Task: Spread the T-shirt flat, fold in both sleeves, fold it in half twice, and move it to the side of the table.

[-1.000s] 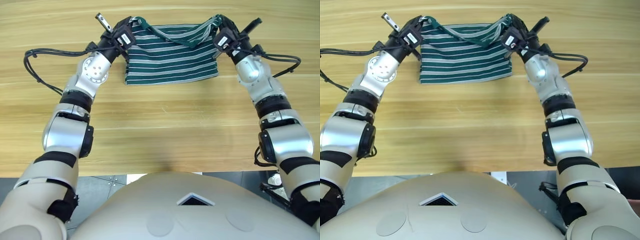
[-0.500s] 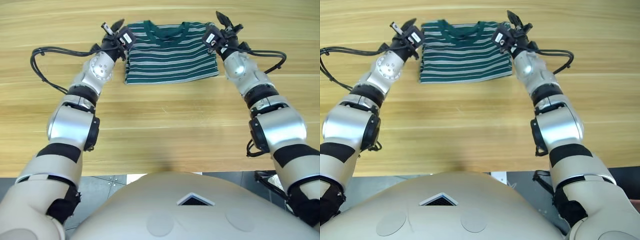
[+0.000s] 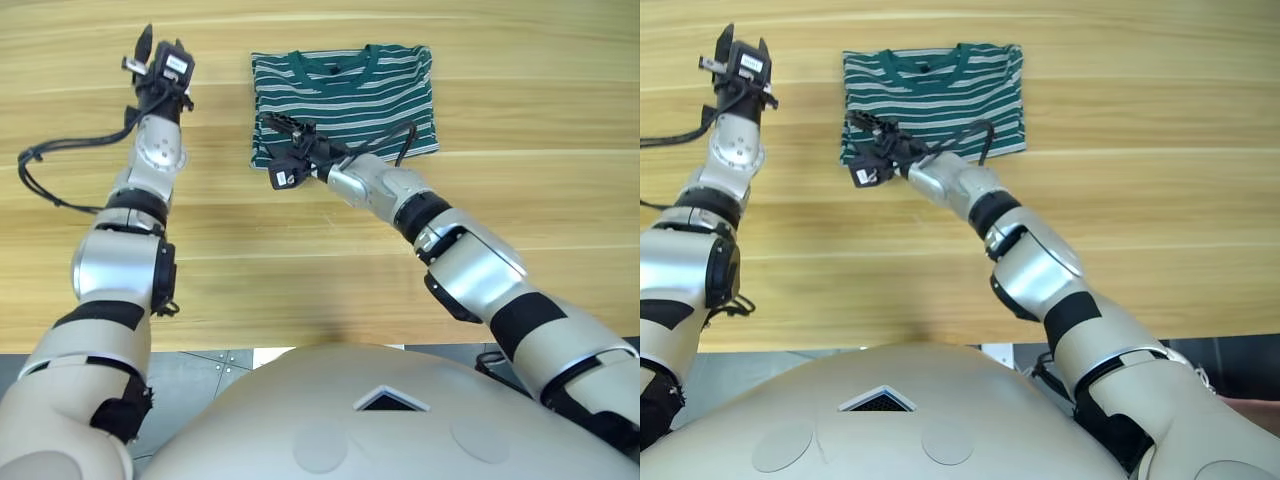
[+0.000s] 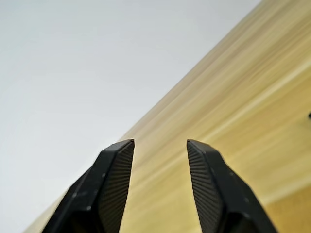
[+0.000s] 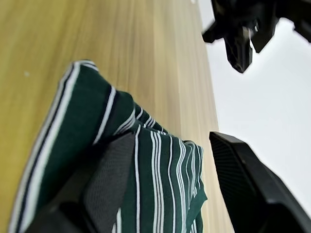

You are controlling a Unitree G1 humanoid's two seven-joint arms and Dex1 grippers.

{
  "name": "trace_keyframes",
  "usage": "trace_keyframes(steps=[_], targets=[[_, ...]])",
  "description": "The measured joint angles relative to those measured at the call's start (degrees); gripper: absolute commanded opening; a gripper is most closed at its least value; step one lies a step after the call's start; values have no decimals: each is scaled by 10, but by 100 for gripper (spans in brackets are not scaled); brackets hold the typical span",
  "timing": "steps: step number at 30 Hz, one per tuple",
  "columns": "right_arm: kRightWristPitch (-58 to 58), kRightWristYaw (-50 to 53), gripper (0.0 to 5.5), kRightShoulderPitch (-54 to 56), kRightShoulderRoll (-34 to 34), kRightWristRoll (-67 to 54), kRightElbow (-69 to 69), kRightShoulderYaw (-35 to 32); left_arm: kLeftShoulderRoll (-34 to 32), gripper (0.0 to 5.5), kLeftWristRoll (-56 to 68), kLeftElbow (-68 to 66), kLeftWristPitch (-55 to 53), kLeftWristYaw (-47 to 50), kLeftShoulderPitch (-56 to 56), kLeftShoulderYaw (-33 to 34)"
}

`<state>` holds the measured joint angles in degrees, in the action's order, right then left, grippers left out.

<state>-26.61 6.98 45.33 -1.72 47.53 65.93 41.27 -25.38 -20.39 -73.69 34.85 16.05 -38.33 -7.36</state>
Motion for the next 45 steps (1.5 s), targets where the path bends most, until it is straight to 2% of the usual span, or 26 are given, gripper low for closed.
trace_keyframes(steps=[6, 9, 11, 13, 15, 18, 20, 23, 26, 31, 34, 37, 40, 45], targets=[[-110, -100, 285, 5, 61, -27, -38, 11, -29, 200, 27, 55, 63, -24, 47, 22], [-204, -192, 285, -44, 124, -79, -135, 21, -28, 200, 20, 73, 68, -26, 48, 16], [-250, -281, 285, -123, 210, -154, -268, 28, -26, 200, 9, 80, 73, -25, 49, 7], [-261, -324, 285, -203, 300, -221, -376, 19, -25, 200, -3, 88, 74, -25, 49, -3], [-255, -337, 285, -288, 397, -272, -456, -19, -24, 200, -8, 92, 74, -25, 49, -11], [-215, -327, 285, -449, 563, -361, -510, -149, -29, 200, -30, 113, 74, -28, 55, -26], [-185, -319, 285, -515, 617, -399, -513, -218, -37, 200, -43, 130, 75, -31, 78, -35], [-184, -320, 285, -527, 576, -473, -567, -242, -41, 200, -43, 160, 80, -43, 93, -36], [-186, -321, 285, -521, 524, -602, -623, -283, -58, 200, -40, 209, 110, -75, 126, -38], [-144, -341, 285, -519, 457, -711, -647, -330, -42, 200, -46, 346, 151, -152, 177, -91], [-95, -298, 285, -480, 415, -702, -626, -375, 11, 200, -67, 392, 170, -212, 188, -166], [-57, -245, 285, -430, 378, -655, -587, -408, 96, 200, -88, 397, 153, -243, 190, -229], [-37, -233, 285, -420, 358, -635, -590, -430, 171, 200, -146, 342, 102, -235, 146, -274], [-21, -236, 285, -420, 344, -595, -594, -445, 217, 200, -194, 227, 59, -184, 80, -303]])
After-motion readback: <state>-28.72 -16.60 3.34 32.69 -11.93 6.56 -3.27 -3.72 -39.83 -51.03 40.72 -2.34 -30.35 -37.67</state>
